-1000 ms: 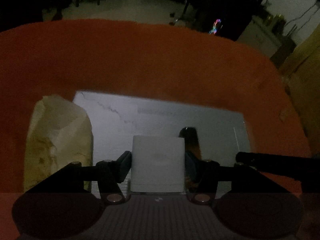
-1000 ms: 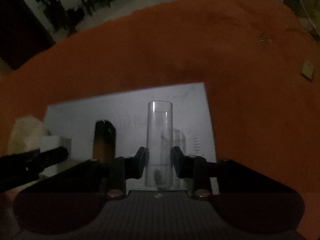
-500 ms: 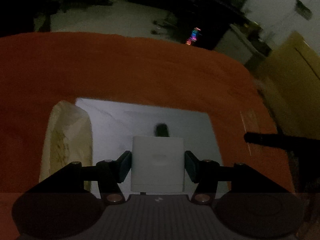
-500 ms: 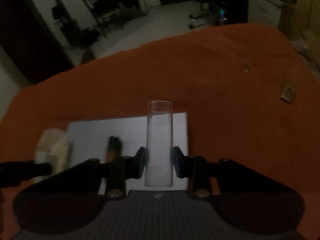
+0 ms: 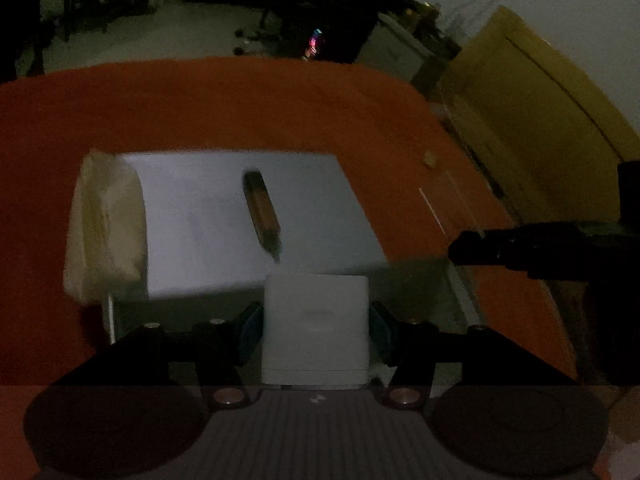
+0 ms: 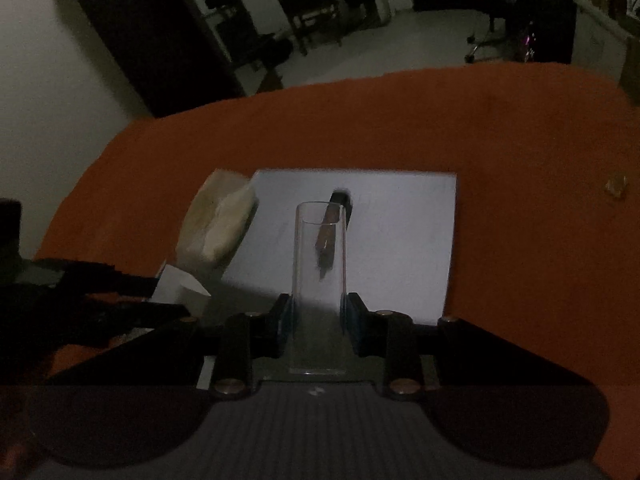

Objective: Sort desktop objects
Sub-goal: 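Carry the tube and the white pad over into the white box with both tools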

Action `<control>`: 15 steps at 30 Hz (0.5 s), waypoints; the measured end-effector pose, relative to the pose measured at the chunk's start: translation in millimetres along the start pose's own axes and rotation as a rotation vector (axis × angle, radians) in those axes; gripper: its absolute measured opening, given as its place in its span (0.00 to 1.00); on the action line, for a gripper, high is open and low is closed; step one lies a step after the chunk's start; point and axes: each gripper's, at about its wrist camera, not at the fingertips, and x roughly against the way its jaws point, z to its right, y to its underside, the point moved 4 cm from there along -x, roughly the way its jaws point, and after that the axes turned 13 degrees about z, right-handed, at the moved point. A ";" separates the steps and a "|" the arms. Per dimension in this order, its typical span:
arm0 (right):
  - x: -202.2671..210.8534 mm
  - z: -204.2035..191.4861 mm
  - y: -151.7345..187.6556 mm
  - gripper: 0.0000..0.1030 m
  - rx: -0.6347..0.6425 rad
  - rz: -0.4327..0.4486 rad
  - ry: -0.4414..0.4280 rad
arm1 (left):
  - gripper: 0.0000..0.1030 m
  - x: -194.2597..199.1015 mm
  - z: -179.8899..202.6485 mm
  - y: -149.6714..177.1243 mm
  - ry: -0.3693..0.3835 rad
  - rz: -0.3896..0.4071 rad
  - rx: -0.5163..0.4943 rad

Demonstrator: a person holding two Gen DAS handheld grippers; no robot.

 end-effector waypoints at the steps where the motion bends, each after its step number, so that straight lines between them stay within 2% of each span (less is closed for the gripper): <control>1: 3.1 -2.1 7.2 0.31 -0.006 -0.007 -0.008 | 0.50 1.9 1.9 7.3 0.007 -0.010 -0.004; 7: 12.8 -15.2 42.7 0.31 -0.009 -0.040 -0.035 | 0.50 2.4 12.0 50.5 0.014 -0.078 -0.081; 15: -6.7 -30.3 89.6 0.31 0.036 -0.164 -0.048 | 0.49 0.6 14.9 88.7 0.047 -0.146 -0.101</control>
